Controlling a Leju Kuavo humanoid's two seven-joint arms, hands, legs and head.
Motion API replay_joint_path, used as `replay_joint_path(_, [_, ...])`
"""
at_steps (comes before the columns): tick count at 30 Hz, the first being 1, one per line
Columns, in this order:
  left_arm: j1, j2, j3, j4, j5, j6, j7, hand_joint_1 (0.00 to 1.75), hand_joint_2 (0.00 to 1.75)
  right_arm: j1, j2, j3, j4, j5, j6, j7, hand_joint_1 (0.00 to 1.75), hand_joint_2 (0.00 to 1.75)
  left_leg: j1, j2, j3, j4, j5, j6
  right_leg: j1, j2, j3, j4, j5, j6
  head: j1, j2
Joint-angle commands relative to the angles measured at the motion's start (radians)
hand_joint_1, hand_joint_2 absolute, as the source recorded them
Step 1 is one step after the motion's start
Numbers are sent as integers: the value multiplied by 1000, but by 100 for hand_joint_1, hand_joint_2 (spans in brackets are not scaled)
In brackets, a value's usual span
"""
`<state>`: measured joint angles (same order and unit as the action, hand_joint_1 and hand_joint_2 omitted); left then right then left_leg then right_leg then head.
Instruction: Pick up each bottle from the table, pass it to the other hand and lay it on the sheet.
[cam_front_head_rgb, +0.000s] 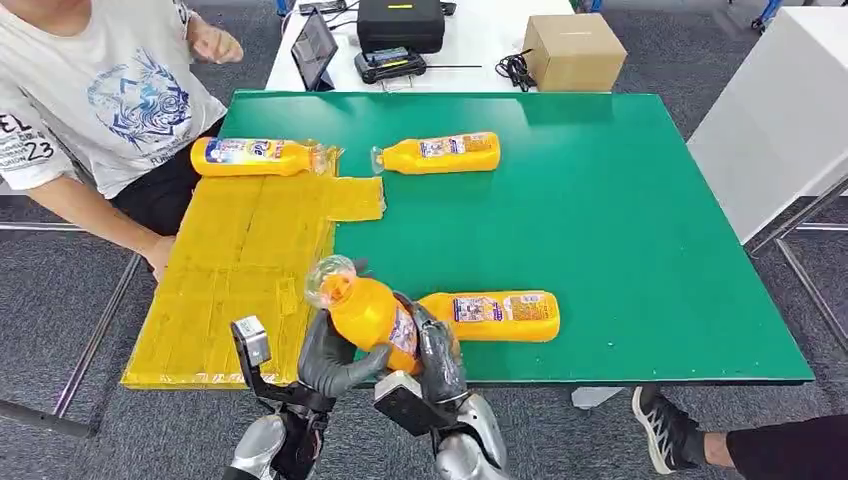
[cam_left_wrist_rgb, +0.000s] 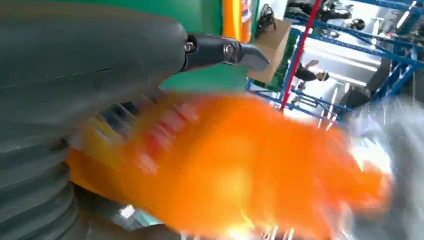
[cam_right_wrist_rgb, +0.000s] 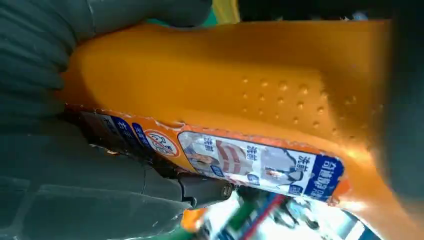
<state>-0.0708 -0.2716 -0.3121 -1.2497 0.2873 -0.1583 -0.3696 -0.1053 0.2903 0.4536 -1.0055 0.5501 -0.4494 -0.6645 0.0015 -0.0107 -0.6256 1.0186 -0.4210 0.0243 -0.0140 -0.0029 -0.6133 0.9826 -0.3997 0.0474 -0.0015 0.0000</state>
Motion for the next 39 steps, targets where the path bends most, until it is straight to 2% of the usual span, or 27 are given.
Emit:
replay_joint_path(1, [-26,67,-49,16,26,-9,11,0,175,-63,-4,96,177,-13,4,24,175,175,0,4,6,-1,-2,-1,1,3,5,-2,-1,-2,0,0])
replay_joint_path(25, [-36,67,-68,37,-31,18,1,0,175,-100,11,128,146,-42,38,36,175,175,-1,1,2,0,-1,-1,-1,1,2,-1,0,-1,0,0])
replay_joint_path(30, [-42,65,-65,55,-45,10,1,0,175,-109,14,170,174,-32,68,47,175,175,-1,2,4,0,-2,-1,0,1,4,-1,-1,-1,0,0])
replay_joint_path(31, [-42,64,-63,57,-48,8,-2,141,175,-110,16,175,186,-32,63,50,175,175,0,3,6,-1,-3,-1,0,2,5,-1,-1,-2,0,0])
replay_joint_path(32, [-42,63,-62,56,-51,5,-5,175,175,-111,19,178,197,-39,67,47,175,175,-1,2,5,-1,-2,-1,0,2,4,-1,-1,-2,0,0])
replay_joint_path(39, [-39,62,-58,59,-47,-4,-6,175,175,-115,24,196,228,-31,70,47,175,175,-1,2,5,-1,-2,-1,0,1,5,-1,-1,-1,0,0])
